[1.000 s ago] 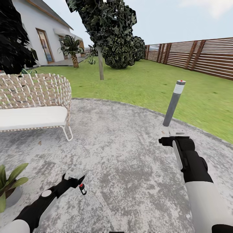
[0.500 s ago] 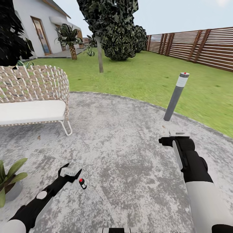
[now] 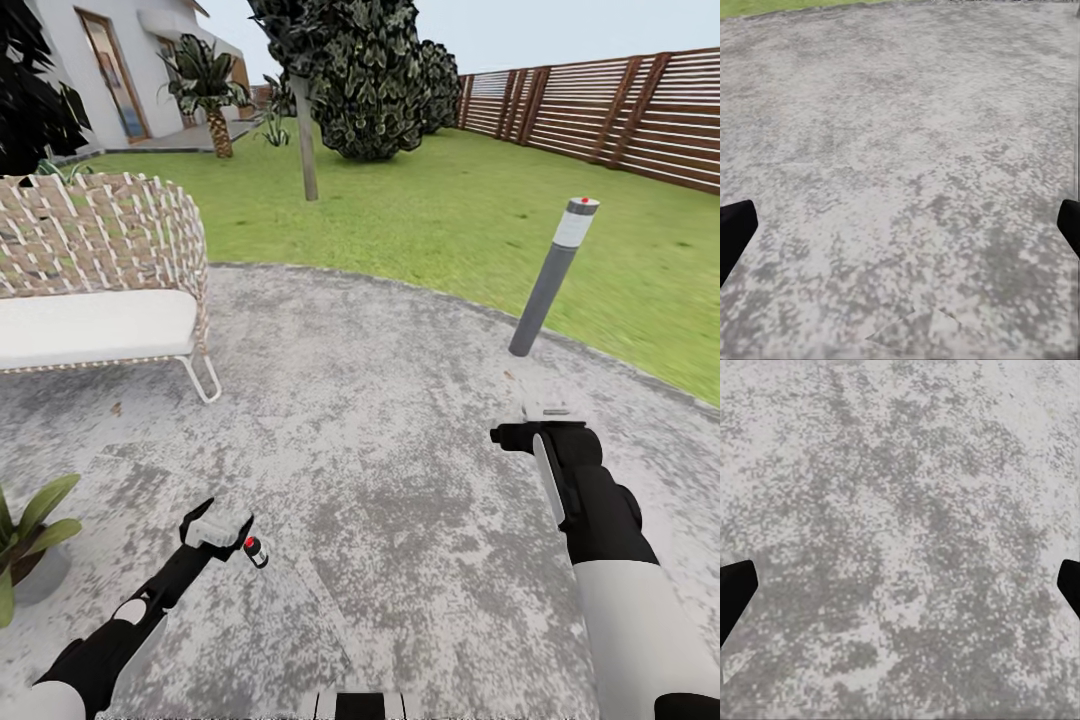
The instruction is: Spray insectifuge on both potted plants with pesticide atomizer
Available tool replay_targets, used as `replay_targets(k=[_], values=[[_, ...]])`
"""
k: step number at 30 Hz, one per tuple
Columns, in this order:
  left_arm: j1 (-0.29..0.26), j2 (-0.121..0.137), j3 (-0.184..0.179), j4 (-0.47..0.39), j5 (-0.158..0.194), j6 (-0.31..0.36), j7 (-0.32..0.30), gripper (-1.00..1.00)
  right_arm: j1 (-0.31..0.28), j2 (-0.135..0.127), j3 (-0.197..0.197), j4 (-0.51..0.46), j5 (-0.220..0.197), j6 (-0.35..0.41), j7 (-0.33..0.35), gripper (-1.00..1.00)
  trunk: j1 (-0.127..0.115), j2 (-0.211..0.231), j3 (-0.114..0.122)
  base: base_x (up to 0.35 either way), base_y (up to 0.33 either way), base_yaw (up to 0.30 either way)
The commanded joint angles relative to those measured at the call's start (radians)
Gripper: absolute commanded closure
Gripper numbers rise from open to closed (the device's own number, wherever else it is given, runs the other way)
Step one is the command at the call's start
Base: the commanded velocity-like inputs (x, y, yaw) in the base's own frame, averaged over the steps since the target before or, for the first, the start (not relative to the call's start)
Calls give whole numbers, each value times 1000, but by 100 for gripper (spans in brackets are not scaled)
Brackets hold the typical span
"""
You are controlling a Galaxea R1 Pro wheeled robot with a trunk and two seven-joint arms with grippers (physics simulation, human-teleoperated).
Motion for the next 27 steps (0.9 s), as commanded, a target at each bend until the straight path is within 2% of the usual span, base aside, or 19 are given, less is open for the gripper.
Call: replay_targets(k=[1,6,9,11,27], values=[[0,-3,1,-2,2,0,0,-100,0,0,0,0,0,0,0,-100,0,0,-4,0,0,0],[-2,-21,3,-9,8,4,0,-100,0,0,0,0,0,0,0,-100,3,-1,-23,0,0,0],[-5,-43,4,-11,35,5,-1,-100,0,0,0,0,0,0,0,-100,4,-2,-35,0,0,0],[-7,-48,5,-13,51,6,-2,-100,0,0,0,0,0,0,0,-100,5,-3,-43,0,0,0],[-8,-52,5,-12,62,5,-7,-100,0,0,0,0,0,0,0,-100,12,-6,-105,0,0,0]])
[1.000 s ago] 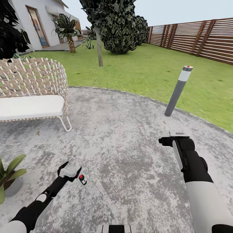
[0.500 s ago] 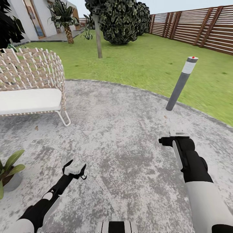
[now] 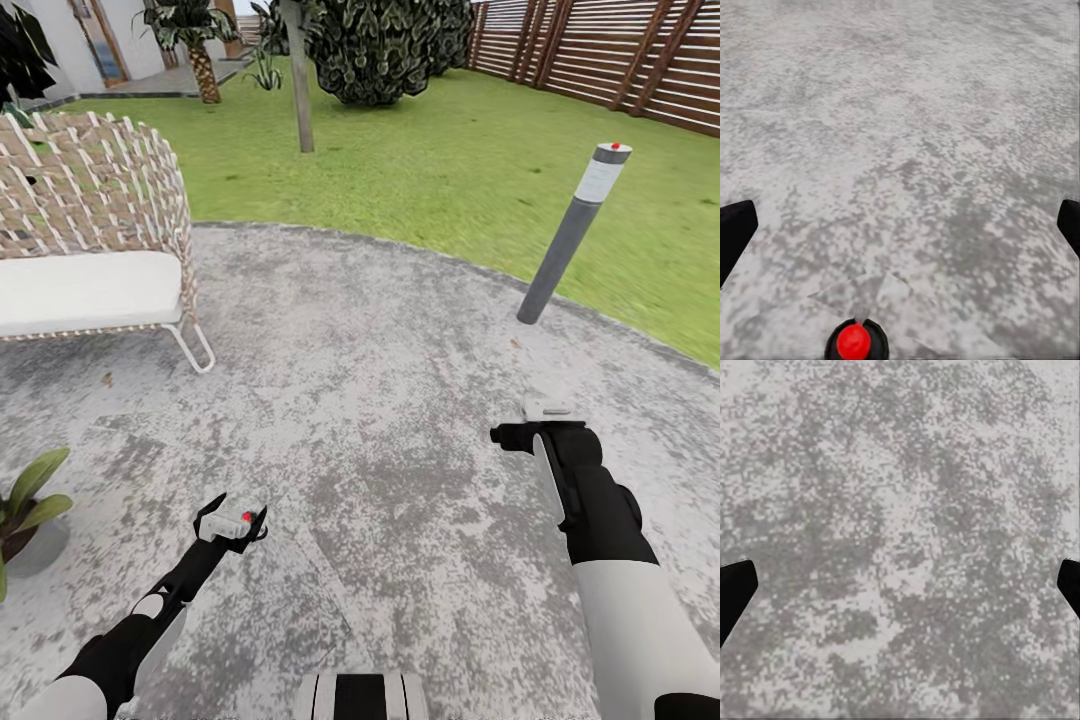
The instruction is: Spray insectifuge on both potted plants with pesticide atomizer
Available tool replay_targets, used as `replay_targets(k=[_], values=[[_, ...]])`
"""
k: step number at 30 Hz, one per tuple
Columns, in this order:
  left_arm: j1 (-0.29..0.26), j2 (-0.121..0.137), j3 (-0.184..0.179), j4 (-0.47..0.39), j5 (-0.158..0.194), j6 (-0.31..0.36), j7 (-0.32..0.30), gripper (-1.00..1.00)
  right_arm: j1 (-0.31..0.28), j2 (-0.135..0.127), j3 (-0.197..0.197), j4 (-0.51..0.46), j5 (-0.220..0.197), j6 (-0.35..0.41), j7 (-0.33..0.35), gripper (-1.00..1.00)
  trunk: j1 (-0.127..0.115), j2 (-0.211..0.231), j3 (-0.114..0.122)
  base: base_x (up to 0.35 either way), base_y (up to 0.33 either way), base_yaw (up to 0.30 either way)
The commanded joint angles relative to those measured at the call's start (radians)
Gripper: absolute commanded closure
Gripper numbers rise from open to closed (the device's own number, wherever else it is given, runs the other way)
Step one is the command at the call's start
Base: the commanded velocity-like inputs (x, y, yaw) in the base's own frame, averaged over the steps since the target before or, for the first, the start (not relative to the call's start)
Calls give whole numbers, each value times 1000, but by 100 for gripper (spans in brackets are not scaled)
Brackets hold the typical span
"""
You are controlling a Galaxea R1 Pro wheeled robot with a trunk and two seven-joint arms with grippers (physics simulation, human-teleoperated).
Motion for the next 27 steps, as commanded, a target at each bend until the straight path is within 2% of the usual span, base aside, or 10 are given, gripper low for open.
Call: replay_targets(k=[1,10,12,13,17,27], values=[[0,0,0,0,0,1,0,-100,0,0,0,0,0,0,0,-100,0,0,-4,0,0,0],[0,0,1,2,5,-8,-1,-100,0,0,0,0,0,0,0,-100,4,-2,-39,0,0,0],[0,1,2,2,31,-50,-2,-100,0,0,0,0,0,0,0,-100,5,-3,-47,0,0,0],[0,1,2,5,44,-110,-3,-100,0,0,0,0,0,0,0,-100,6,-3,-50,0,0,0],[0,1,2,11,50,-165,-4,-100,0,0,0,0,0,0,0,-100,8,-4,-66,0,0,0],[0,1,-1,13,54,-176,-8,-100,0,0,0,0,0,0,0,-100,12,-6,-105,0,0,0]])
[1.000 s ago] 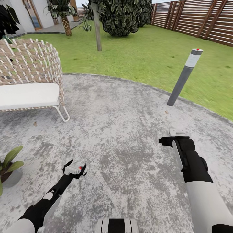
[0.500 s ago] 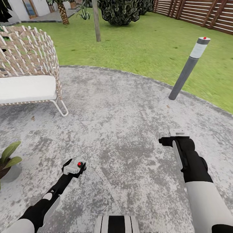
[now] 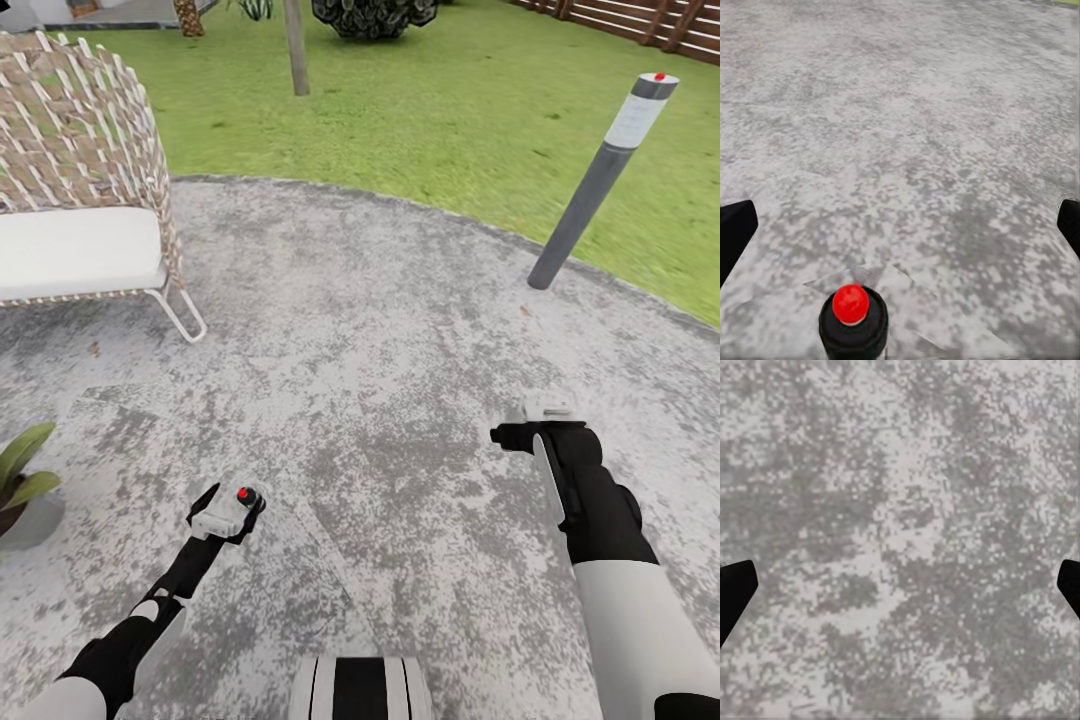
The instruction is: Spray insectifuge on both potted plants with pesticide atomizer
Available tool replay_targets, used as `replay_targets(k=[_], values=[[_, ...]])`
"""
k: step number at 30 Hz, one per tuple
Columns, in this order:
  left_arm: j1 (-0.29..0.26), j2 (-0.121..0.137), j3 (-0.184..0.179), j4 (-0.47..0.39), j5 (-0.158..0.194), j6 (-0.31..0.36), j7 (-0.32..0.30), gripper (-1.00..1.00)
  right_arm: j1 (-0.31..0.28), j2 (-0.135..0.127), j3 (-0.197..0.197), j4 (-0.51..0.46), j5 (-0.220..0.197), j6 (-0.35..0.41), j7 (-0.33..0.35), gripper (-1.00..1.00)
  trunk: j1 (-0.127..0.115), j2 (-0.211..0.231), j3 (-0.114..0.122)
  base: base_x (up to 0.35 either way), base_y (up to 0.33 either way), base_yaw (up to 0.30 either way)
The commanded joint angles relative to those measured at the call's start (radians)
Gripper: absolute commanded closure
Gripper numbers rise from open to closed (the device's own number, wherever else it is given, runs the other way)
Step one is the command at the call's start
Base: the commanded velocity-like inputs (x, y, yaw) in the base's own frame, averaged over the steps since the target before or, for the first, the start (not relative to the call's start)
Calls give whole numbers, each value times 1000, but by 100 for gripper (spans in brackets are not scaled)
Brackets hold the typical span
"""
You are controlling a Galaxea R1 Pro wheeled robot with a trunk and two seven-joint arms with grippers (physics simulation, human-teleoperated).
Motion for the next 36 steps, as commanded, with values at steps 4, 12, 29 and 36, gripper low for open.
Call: replay_targets(k=[4,12,29,36], values=[[1,2,-2,3,-2,-23,1,-100,0,0,0,0,0,0,0,-100,2,-1,-16,0,0,0],[1,2,-2,2,-3,-58,-1,-100,0,0,0,0,0,0,0,-100,5,-3,-47,0,0,0],[-86,1,1,-14,26,36,0,-100,0,0,0,0,0,0,0,-100,13,-7,-112,0,0,0],[-142,1,0,31,25,70,0,-100,0,0,0,0,0,0,0,-100,16,-8,-139,0,0,0]])
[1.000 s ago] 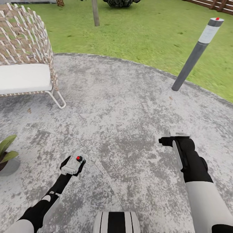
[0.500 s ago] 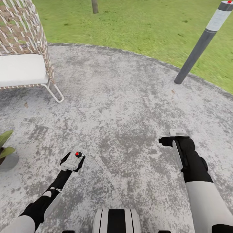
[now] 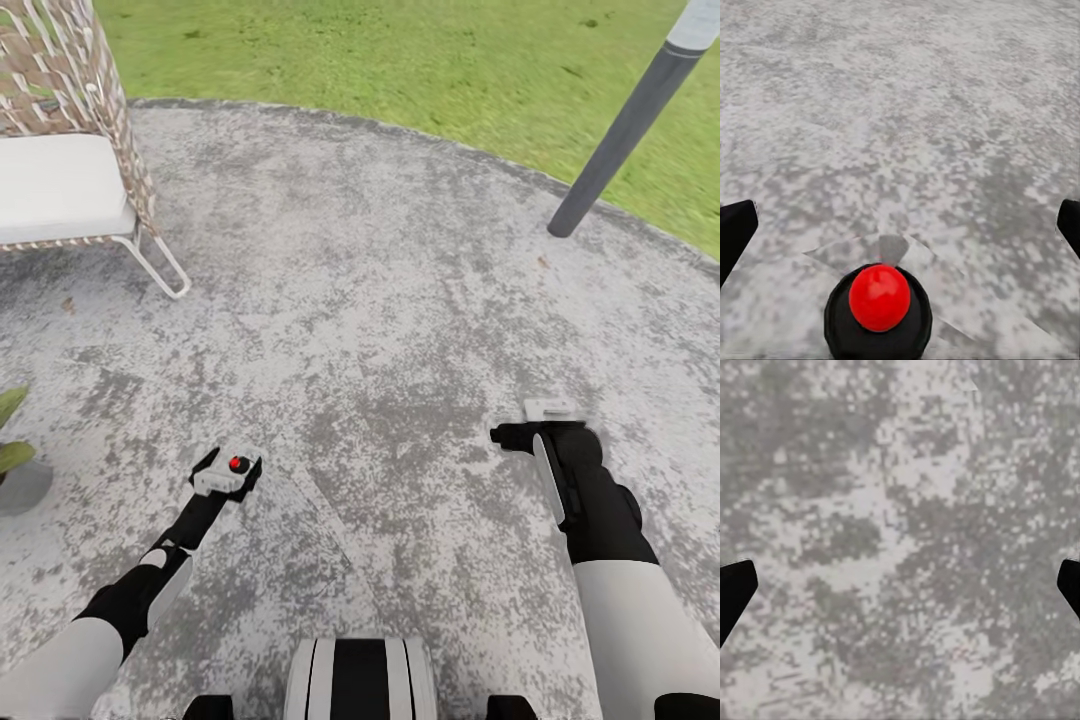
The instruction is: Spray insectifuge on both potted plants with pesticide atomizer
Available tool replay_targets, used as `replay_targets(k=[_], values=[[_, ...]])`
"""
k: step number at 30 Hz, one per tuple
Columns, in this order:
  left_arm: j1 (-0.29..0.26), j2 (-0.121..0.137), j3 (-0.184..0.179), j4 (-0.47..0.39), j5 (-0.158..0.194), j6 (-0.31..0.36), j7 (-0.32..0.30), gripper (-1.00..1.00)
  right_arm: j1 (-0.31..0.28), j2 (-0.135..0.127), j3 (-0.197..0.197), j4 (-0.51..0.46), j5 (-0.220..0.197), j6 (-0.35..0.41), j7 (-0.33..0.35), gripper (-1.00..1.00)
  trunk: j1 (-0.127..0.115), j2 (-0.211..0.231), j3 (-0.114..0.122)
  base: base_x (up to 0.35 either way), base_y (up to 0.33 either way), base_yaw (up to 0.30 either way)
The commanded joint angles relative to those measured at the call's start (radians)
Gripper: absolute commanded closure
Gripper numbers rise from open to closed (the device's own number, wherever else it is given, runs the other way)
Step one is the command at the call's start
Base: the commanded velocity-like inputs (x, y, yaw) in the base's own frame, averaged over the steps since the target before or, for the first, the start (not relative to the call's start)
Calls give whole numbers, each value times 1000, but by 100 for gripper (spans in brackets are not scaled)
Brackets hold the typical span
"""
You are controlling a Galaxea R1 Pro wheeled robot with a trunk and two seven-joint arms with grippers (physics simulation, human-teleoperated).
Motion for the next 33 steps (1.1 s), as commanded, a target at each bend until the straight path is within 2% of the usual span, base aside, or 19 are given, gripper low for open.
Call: replay_targets(k=[1,4,10,13,18,25,33], values=[[-2,0,0,2,0,0,0,-100,0,0,0,0,0,0,0,-100,0,0,-4,0,0,0],[-4,1,0,5,0,-1,-1,-100,0,0,0,0,0,0,0,-100,2,-1,-16,0,0,0],[-4,1,-2,17,-3,-3,-2,-100,0,0,0,0,0,0,0,-100,2,-1,-16,0,0,0],[-4,3,-2,20,-7,0,-4,-100,0,0,0,0,0,0,0,-100,3,-2,-27,0,0,0],[-4,2,-1,20,-3,3,-61,-100,0,0,0,0,0,0,0,-100,5,-3,-47,0,0,0],[-8,2,-1,19,-3,26,-66,-100,0,0,0,0,0,0,0,-100,8,-4,-74,0,0,0],[-10,5,-1,19,-6,18,-64,-100,0,0,0,0,0,0,0,-100,8,-4,-74,0,0,0]])
